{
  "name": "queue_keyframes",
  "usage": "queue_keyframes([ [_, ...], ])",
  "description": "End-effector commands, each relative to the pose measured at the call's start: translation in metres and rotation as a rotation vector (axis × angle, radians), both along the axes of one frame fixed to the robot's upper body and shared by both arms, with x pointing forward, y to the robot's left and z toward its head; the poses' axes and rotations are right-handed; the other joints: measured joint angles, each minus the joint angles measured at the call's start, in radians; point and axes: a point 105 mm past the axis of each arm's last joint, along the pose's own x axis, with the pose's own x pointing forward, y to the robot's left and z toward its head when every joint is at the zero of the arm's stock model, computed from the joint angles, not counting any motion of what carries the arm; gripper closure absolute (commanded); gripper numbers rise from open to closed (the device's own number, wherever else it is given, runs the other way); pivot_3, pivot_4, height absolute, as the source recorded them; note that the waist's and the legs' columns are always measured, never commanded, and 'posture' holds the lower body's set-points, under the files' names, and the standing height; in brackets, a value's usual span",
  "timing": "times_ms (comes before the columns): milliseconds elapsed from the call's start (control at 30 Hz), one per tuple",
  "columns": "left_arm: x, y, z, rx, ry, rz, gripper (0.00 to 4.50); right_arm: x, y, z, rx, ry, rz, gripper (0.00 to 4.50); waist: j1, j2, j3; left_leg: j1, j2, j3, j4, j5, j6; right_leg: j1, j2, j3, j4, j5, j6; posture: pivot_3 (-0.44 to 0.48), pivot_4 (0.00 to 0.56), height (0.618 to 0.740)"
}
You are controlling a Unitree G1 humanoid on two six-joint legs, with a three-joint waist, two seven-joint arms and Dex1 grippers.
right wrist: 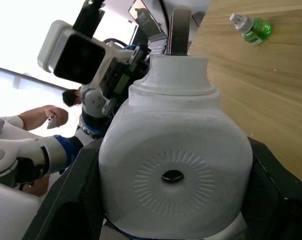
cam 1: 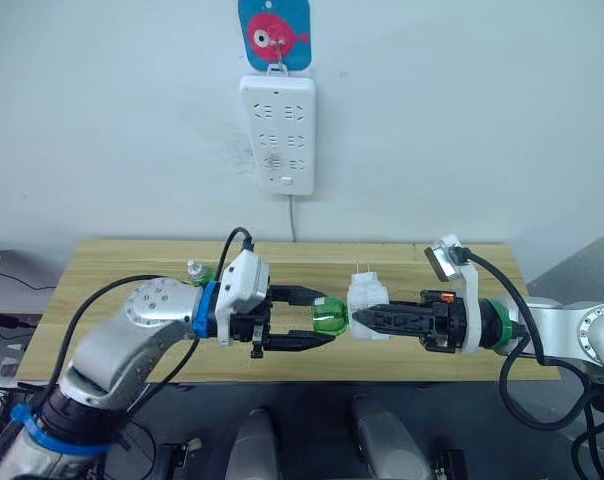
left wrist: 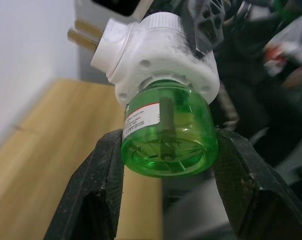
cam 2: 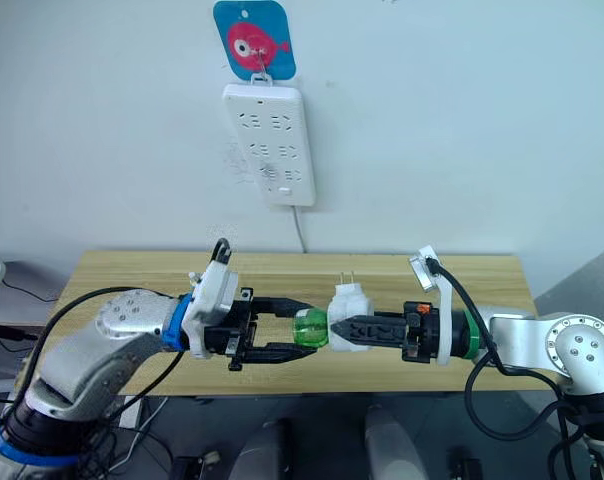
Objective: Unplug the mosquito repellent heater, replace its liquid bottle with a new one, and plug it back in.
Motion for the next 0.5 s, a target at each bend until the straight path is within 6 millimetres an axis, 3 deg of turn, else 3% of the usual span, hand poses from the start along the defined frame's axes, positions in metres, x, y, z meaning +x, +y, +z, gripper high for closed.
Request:
queue_keyframes([
  [33,0.005,0.013,0.022,-0.042,0.184,0.013,2.27,-0.007,0.001,0.007,0.013,-0.025,0.032,1.46,0.000,0.000,0.000,0.000,0.000,0.000,0.000,0.000,0.000,0.000,0.000,0.000,0.000,0.000,0.000,-0.180,0.251,0.740],
  [200,0.008,0.024,0.035,-0.055,0.325,0.025,2.27,-0.007,-0.002,0.005,0.001,-0.024,0.023,1.46,0.000,0.000,0.000,0.000,0.000,-0.001,-0.001,0.000,0.000,0.000,0.000,-0.001,0.000,0.000,0.000,-0.184,0.249,0.740],
  [500,0.001,0.031,0.041,-0.043,0.461,0.017,2.27,-0.007,-0.005,0.004,-0.010,-0.029,0.018,1.46,0.001,0.000,0.000,0.000,0.000,-0.001,0.000,0.000,0.000,0.000,0.000,0.000,0.000,0.000,0.000,-0.180,0.250,0.740],
])
